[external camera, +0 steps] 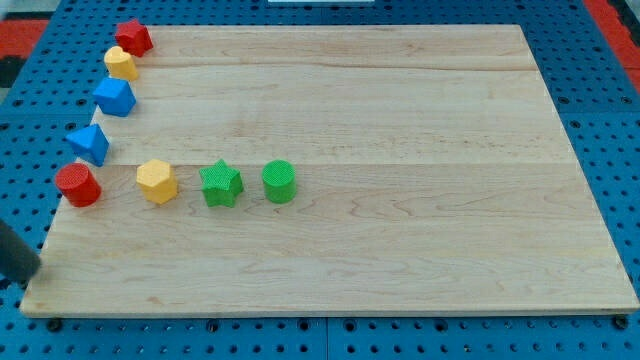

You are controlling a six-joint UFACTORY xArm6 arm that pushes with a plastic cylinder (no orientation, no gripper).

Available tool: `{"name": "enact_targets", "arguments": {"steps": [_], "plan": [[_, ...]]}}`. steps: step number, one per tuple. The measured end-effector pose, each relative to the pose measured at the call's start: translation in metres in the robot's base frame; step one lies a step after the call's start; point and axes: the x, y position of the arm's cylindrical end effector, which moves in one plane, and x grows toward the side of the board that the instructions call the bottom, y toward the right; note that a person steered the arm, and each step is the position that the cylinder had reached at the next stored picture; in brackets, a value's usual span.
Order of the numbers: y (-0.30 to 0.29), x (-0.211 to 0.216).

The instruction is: Push red circle closer to the yellow hexagon

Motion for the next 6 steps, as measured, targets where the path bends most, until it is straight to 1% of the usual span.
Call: {"name": "enact_targets", "arguments": {"steps": [1,2,3,4,5,6], "plan": [[-0.002,-0.009],[-0.001,-0.072],[0.010,-0.092],[0.051,-0.097],[0.074,-0.101],[0.072,-0.077]]}}
